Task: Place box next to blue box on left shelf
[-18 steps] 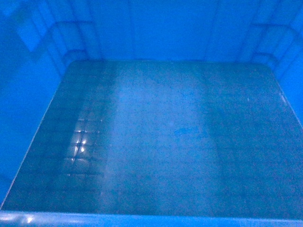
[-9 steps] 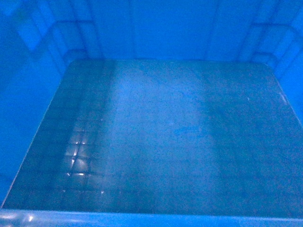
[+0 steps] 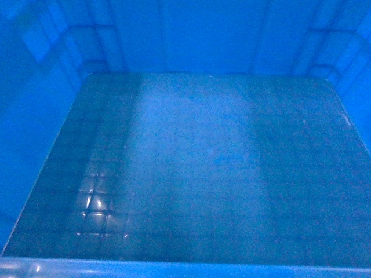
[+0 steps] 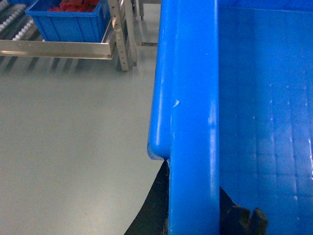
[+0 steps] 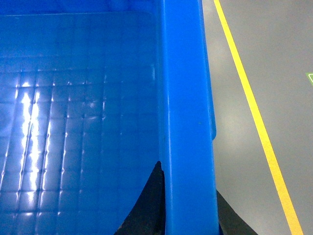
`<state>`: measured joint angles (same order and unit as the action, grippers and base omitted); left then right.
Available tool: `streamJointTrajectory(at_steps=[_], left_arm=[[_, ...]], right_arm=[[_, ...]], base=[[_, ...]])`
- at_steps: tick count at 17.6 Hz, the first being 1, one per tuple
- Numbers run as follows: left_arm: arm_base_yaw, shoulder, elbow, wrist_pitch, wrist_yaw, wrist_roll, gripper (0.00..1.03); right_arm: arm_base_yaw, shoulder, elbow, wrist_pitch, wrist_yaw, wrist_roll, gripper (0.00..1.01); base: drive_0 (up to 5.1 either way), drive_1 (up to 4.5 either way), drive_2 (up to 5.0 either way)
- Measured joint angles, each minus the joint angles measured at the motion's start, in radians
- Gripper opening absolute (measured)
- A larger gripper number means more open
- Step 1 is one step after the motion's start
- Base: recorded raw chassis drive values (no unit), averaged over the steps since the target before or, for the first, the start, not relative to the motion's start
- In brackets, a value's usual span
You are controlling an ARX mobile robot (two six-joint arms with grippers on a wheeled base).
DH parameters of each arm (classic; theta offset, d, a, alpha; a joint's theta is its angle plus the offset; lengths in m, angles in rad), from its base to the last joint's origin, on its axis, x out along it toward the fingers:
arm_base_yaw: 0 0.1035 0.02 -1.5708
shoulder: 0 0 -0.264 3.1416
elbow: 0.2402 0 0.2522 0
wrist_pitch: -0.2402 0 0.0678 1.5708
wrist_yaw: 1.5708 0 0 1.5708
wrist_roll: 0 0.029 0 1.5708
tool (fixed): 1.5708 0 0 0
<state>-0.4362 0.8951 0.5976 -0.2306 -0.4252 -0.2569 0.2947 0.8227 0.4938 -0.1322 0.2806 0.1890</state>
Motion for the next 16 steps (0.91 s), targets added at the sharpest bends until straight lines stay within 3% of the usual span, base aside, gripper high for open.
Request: streamJointTrajectory(at_steps=[16], left_arm=[[0.000,-0.001,0.000,-0.005,-0.001,0.000,0.08]], right_arm=[[0.000,-0.001,0.000,-0.004,0.000,0.000,0.09]], base=[[0.0,4.20,-4.2]])
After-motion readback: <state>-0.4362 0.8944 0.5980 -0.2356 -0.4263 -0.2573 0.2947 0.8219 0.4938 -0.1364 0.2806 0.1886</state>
